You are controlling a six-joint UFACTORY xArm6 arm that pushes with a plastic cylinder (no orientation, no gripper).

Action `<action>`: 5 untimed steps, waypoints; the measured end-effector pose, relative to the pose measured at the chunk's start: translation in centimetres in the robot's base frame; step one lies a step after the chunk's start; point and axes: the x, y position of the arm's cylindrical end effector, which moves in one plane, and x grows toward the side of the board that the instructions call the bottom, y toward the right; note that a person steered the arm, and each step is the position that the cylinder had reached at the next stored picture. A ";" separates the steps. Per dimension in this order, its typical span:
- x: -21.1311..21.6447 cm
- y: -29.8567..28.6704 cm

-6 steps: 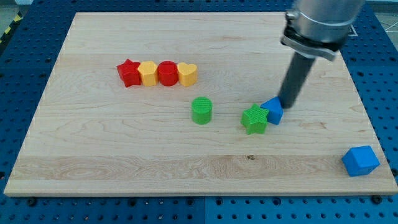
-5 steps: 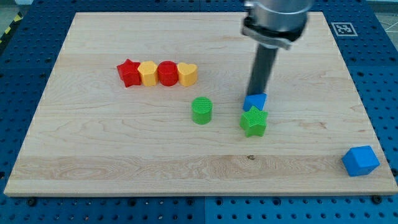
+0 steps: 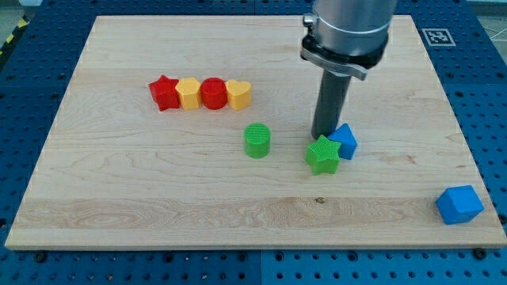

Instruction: Move the blue triangle towards blue cube

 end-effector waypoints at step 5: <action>1.3 5.1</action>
